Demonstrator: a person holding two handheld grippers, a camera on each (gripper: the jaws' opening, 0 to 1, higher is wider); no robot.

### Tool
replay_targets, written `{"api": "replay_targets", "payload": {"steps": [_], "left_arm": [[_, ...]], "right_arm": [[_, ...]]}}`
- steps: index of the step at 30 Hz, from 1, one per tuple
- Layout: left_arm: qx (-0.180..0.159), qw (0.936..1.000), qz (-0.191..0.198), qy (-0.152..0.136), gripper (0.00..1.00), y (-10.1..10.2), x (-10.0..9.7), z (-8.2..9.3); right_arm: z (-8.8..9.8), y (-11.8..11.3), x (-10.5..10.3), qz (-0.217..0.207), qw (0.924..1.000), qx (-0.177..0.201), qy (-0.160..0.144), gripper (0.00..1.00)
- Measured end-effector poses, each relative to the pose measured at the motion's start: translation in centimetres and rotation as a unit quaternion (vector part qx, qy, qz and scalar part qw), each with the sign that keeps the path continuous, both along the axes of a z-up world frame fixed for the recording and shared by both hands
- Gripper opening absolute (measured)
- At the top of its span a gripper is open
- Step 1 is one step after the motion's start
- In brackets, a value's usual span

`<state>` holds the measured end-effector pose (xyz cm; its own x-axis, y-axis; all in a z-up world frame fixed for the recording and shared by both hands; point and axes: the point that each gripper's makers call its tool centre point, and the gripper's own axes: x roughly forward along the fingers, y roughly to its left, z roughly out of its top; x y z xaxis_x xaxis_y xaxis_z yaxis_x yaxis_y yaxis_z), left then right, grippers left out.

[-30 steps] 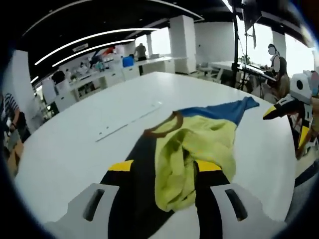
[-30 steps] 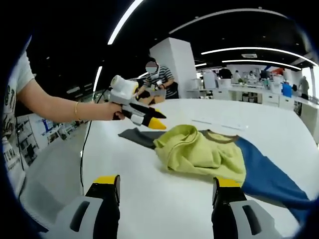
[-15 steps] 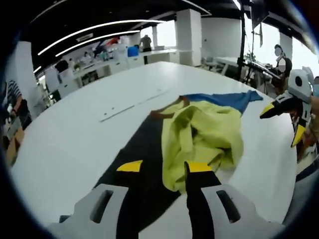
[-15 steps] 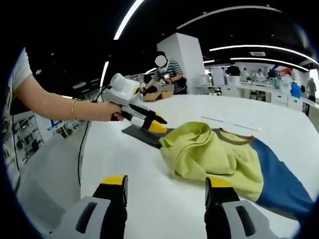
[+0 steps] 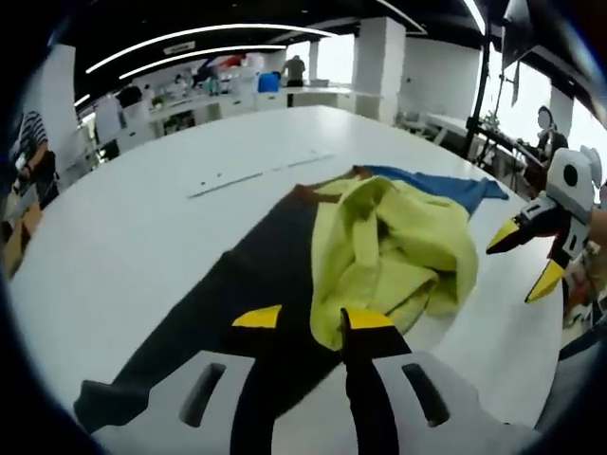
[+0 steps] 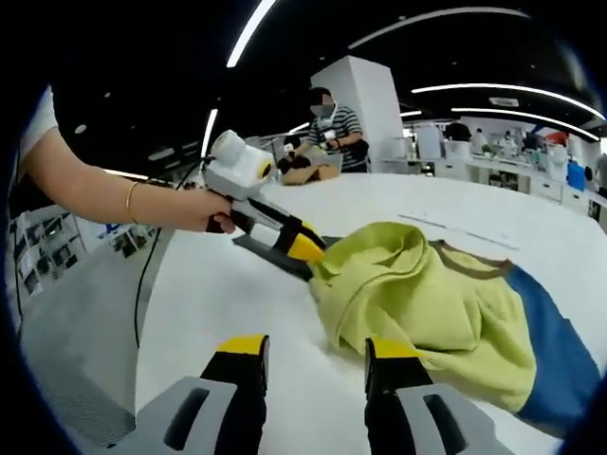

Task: Fold the garment on the visible template until the final outline fits inside the template.

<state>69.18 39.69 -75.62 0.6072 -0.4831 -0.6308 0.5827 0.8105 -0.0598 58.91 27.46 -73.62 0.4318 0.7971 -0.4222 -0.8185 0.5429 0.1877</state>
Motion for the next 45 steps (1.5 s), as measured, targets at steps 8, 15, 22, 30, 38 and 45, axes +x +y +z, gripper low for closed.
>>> {"api": "replay_targets", "payload": {"steps": [8, 15, 22, 30, 38, 45], "left_arm": [[-0.001, 0.9999, 0.005, 0.012, 0.11, -0.2, 0.1, -0.7], [-0.003, 0.9997, 0.002, 0.023, 0.0, -0.2, -0.7, -1.1], [-0.013, 0.9995, 0.012, 0.025, 0.0, 0.1, -1.2, -0.7], [-0.008, 0.9999, 0.004, 0.005, 0.0, 0.0, -1.5, 1.2], [-0.026, 0.9994, 0.012, -0.019, 0.0, -0.1, -1.7, 3.7], [-0.029, 0.9991, 0.005, -0.03, 0.0, 0.0, -2.5, 5.7]], "right_arm": [[-1.6, 1.4, 1.1, -0.004, 0.9998, 0.009, 0.016, 0.2], [-2.2, 1.9, 1.5, -0.014, 0.9993, 0.02, 0.028, 0.07], [-2.0, 2.0, 2.0, -0.025, 0.9989, 0.029, 0.028, 0.0], [-0.6, 2.1, 1.7, -0.023, 0.9983, 0.049, 0.023, 0.0], [1.8, 1.1, 1.3, -0.023, 0.9976, 0.063, 0.019, 0.0], [3.8, -1.1, 1.0, -0.036, 0.9972, 0.064, 0.016, 0.0]]}}
